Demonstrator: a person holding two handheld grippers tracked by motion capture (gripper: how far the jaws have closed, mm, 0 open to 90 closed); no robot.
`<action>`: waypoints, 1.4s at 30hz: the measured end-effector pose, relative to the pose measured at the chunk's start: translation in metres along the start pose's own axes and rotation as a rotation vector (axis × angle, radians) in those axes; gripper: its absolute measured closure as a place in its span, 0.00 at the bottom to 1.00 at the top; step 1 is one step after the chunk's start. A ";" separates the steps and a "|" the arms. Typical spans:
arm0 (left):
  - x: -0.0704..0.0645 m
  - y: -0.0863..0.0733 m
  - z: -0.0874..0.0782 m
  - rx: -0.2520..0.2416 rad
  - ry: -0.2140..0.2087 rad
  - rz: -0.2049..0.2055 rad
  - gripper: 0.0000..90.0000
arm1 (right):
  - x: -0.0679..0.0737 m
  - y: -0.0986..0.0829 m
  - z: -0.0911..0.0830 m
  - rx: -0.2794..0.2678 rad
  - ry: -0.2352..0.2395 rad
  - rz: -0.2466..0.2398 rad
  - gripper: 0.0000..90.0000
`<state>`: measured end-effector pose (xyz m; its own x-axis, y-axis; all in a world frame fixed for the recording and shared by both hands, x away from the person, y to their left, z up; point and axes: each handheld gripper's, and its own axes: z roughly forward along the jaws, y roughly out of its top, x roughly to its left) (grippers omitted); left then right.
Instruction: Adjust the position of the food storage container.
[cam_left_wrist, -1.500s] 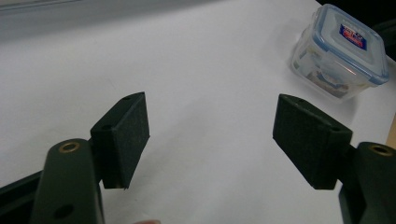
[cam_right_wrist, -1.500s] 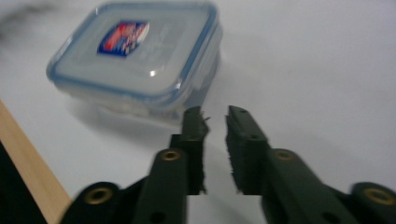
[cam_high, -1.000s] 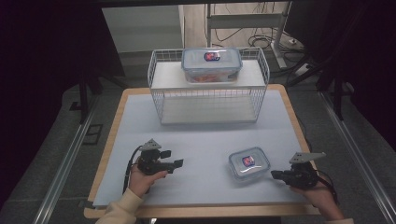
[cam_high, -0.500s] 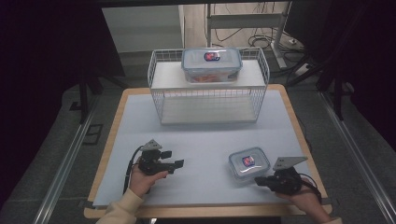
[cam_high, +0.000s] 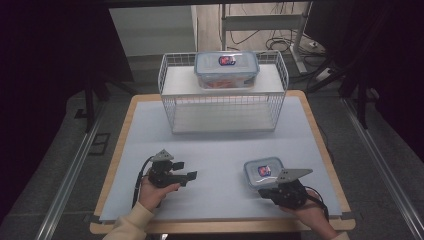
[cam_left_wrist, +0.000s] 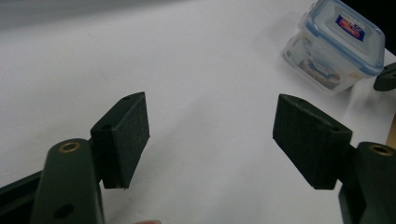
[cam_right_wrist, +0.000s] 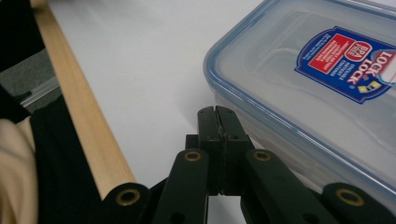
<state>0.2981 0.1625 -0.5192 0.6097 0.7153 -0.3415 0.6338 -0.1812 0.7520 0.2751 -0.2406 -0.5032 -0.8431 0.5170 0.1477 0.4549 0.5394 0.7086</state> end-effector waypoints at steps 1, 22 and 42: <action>0.000 0.000 0.000 0.001 0.001 -0.002 0.29 | 0.000 0.000 0.001 0.000 -0.002 0.001 0.99; 0.000 -0.001 0.000 0.001 0.002 -0.003 0.29 | 0.003 0.008 -0.011 -0.087 -0.075 0.040 0.99; 0.000 -0.001 0.001 0.009 0.006 -0.005 0.29 | -0.056 -0.023 -0.026 -0.027 -0.255 0.232 0.99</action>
<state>0.2980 0.1618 -0.5205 0.6036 0.7201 -0.3421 0.6410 -0.1831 0.7454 0.3048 -0.2993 -0.5094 -0.6178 0.7751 0.1323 0.6152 0.3718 0.6952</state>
